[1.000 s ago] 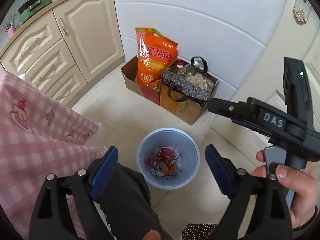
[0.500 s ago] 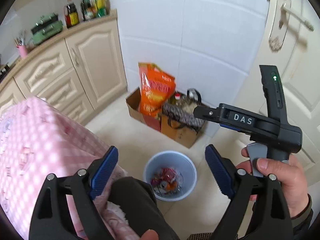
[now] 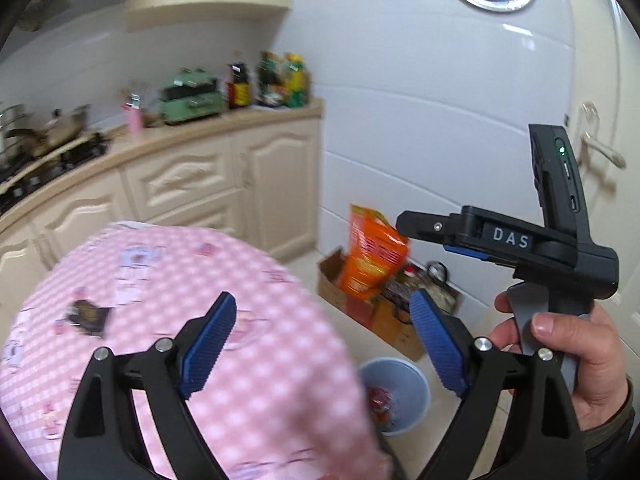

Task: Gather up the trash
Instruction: 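Move both open tools back over the pink table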

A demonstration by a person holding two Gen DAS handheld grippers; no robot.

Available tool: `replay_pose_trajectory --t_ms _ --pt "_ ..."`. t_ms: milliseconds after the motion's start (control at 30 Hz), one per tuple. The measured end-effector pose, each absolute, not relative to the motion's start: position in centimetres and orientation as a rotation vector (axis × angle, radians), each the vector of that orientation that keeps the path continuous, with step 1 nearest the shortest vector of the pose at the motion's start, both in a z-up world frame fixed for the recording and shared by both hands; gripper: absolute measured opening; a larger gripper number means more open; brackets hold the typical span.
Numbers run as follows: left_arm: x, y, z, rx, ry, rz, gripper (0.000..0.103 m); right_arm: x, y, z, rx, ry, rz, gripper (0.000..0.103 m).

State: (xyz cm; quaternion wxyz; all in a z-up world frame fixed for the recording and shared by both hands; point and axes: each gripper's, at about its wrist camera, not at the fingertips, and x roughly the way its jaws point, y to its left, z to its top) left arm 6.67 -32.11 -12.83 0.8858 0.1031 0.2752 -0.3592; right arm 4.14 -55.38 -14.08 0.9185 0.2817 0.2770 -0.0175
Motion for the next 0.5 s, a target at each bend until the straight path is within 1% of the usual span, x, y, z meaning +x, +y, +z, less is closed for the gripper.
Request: replay_pose_trajectory --t_ms 67,200,300,433,500 --pt "7.3 -29.5 -12.1 0.204 0.535 -0.694 0.089 5.4 -53.3 -13.1 0.543 0.573 -0.001 0.097" --pt "8.5 -24.2 -11.1 0.177 0.480 -0.581 0.090 8.4 -48.2 -11.3 0.456 0.586 0.084 0.097" --pt "9.9 -20.7 -10.7 0.129 0.472 -0.524 0.090 10.5 -44.3 -10.5 0.393 0.599 0.145 0.097" --pt "12.1 -15.8 -10.5 0.060 0.466 -0.425 0.094 12.9 -39.7 -10.2 0.320 0.618 0.211 0.097" --pt "13.4 -13.4 -10.7 0.030 0.468 -0.375 0.094 14.2 -37.6 -10.1 0.284 0.626 0.239 0.097"
